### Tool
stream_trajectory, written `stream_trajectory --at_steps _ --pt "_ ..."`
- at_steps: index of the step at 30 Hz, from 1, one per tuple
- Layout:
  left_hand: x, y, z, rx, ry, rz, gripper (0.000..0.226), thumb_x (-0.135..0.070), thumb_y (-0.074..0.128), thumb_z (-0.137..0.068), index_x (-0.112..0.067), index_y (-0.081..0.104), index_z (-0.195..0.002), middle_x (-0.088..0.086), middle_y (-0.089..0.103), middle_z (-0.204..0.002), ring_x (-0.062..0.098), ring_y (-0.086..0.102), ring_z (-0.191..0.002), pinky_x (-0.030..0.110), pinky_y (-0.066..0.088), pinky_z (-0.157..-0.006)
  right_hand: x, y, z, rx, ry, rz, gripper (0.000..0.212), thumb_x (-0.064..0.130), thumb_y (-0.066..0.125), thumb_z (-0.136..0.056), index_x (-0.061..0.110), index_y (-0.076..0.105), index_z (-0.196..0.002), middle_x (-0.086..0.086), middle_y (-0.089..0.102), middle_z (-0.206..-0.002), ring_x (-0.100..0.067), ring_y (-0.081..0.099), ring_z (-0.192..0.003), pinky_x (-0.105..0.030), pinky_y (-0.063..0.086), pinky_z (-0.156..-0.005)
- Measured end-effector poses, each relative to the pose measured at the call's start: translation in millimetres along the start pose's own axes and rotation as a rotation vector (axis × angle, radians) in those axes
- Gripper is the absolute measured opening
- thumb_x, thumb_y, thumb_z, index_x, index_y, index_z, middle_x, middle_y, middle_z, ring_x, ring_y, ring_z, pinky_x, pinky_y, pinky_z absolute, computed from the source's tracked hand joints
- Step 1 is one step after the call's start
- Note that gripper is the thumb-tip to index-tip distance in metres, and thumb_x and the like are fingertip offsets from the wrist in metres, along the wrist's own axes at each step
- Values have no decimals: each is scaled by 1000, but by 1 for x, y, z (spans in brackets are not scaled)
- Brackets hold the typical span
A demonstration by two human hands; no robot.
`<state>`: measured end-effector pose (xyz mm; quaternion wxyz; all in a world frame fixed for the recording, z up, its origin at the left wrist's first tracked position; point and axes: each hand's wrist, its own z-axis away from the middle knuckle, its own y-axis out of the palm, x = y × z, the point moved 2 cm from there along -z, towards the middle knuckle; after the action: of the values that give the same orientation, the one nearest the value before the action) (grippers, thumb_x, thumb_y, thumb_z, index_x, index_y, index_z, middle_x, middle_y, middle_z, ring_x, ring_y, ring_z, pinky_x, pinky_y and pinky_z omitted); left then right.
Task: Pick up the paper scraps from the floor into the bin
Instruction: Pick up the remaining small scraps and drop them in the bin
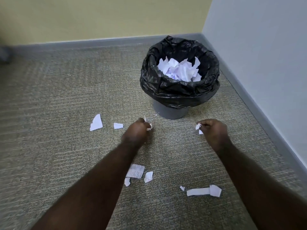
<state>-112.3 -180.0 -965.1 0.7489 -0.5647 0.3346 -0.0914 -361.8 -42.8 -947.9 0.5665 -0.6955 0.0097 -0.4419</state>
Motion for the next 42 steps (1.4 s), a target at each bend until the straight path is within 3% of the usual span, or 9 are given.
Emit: stream_trajectory --at_steps 9,14,19,22,26,30,32,37,42 --pt "-23 -61 7 -242 91 124 29 -15 60 -89 -17 73 -115 9 66 -107 28 65 -94 31 45 -81 53 -53 34 -197 -87 -210 14 7 68 -89 14 76 -99 2 71 -89 17 61 -72 5 39 -62" --pt "-50 -121 17 -466 189 264 27 -16 63 -88 -13 73 -112 3 67 -107 18 63 -92 33 53 -87 100 -83 33 -292 -202 -341 19 7 67 -90 19 74 -103 9 70 -94 -6 68 -86 -14 55 -76" --pt "-80 -176 2 -652 250 397 26 -16 65 -87 -13 74 -112 6 68 -109 13 62 -90 24 53 -84 154 -104 5 -408 -277 -348 20 4 64 -90 11 74 -106 4 70 -100 20 59 -75 3 42 -69" --pt "-101 -193 -27 -639 248 337 27 -19 63 -89 -17 74 -114 6 70 -114 14 64 -93 16 45 -85 180 -104 -18 -408 -299 -295 22 3 64 -90 6 74 -109 9 62 -96 28 53 -67 10 33 -64" --pt "-117 -186 -64 -512 206 293 30 -22 62 -90 -16 71 -118 4 72 -118 18 68 -105 23 48 -92 190 -87 -55 -329 -255 -129 23 9 63 -91 13 75 -110 7 72 -105 1 62 -80 -1 43 -79" --pt "-118 -174 -82 -351 192 312 69 -44 63 -85 -19 42 -146 8 61 -135 27 57 -123 34 46 -102 190 -71 -72 -154 -243 2 33 8 56 -95 10 67 -125 -8 69 -123 -15 64 -109 -4 35 -83" --pt "-116 -172 -85 -310 151 344 81 -52 56 -84 -18 28 -152 10 57 -140 29 54 -126 40 45 -105 190 -75 -68 -151 -259 -44 38 4 52 -93 13 66 -127 -6 69 -122 -15 65 -108 -10 42 -90" --pt "-114 -184 -60 -447 142 491 57 -38 46 -96 -14 40 -147 9 62 -134 21 58 -120 38 46 -106 181 -96 -45 -311 -299 -144 35 7 50 -93 17 70 -119 3 71 -118 -6 63 -107 -11 42 -96" --pt "-76 -185 -13 -733 125 720 32 -12 50 -91 -11 62 -121 3 65 -117 8 59 -107 17 50 -90 150 -94 16 -414 -340 -273 28 7 51 -94 16 71 -113 10 66 -107 7 60 -95 -3 44 -87"
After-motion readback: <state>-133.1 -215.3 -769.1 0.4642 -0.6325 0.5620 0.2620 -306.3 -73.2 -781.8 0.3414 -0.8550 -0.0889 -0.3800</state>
